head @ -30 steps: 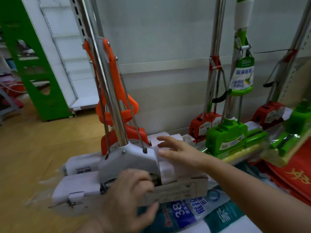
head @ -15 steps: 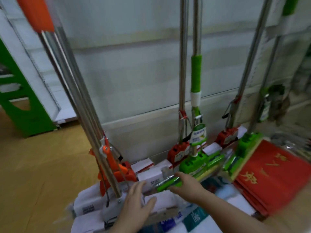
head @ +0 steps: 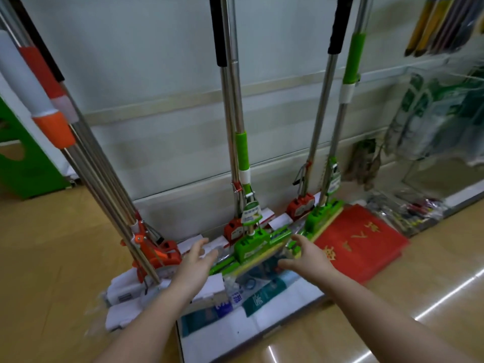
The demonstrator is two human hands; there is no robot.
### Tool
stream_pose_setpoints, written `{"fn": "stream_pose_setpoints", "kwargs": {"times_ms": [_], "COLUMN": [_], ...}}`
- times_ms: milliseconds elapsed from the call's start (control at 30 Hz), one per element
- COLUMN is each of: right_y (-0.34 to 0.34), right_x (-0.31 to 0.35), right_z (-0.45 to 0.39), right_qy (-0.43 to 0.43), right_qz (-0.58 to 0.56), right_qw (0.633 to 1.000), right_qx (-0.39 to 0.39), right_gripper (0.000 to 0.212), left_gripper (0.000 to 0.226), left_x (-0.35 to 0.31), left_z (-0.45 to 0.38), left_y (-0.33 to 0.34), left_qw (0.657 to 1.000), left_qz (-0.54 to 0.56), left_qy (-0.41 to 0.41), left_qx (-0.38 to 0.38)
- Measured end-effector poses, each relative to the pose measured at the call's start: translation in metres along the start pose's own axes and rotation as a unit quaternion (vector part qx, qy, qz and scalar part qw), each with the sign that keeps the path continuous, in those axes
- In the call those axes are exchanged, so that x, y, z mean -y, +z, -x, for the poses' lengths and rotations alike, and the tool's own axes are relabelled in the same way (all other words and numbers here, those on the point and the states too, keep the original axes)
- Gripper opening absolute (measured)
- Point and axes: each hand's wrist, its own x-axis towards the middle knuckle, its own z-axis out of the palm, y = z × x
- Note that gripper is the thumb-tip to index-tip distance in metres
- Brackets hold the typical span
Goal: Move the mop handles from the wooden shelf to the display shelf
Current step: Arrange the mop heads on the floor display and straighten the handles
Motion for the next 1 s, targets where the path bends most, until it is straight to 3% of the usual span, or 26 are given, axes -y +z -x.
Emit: {"fn": "stream_pose_setpoints", "kwargs": {"times_ms": [367, 667, 1000], "right_y": [-0.036, -0.078, -0.162], "right_x": [-0.038, -0.062, -0.127], "right_z": [0.021, -0.002, -0.056], "right_qy": [0.054, 0.007, -0.076], "right_qz": [0.011, 0.008, 0.044], "right_qw": [0.999, 1.0, 0.994], "right_qx": [-0.001, 0.001, 0.058], "right_gripper": [0.077, 0.078, 0.077], "left_gripper": [0.047, 0.048, 0.047], "left_x": [-0.028, -0.057, -0.098], "left_z": [0.006, -0.001, -0.004], "left_y": [0.037, 0.082, 0.201], "left_qw": [0.999, 0.999, 0.996], "left_qz": [-0.04, -0.046, 0.016], "left_qy": [0.008, -0.017, -0.062], "left_qx": [0.034, 0.017, -0.069]}}
